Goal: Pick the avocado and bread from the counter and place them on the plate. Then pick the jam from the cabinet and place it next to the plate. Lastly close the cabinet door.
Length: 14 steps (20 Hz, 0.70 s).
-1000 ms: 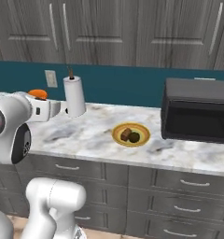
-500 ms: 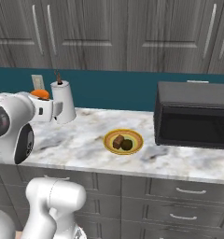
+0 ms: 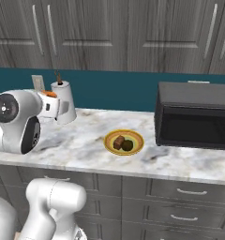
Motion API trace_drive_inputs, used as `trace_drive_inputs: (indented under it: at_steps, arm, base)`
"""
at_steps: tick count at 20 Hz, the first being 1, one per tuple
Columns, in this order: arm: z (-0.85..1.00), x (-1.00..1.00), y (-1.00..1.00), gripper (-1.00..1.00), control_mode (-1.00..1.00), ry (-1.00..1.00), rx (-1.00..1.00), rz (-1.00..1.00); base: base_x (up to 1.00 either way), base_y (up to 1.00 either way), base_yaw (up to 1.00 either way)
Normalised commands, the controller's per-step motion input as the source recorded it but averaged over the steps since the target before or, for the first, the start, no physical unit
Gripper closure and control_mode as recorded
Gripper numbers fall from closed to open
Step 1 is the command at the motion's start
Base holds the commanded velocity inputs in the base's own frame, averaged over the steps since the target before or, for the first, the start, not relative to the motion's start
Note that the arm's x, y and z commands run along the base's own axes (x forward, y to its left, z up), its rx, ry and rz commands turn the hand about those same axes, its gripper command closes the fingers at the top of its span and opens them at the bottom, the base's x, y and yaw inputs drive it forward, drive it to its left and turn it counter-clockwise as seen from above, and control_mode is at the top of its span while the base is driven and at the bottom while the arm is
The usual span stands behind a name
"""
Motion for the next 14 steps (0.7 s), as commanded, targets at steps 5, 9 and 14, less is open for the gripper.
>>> trace_drive_inputs:
  at_steps: [5, 9, 14]
  arm:
    - [-0.52, 0.59, 0.00, 1.00, -1.00, 0.19, -0.06, -0.06]
    - [-0.91, -0.08, 0.00, 1.00, -1.00, 0.13, -0.13, 0.00]
    - [-0.86, -0.06, 0.00, 1.00, -1.00, 0.06, -0.14, 0.00]
  base:
    - [0.00, 0.00, 0.00]
    - [0.00, 0.00, 0.00]
    - [0.00, 0.00, 0.00]
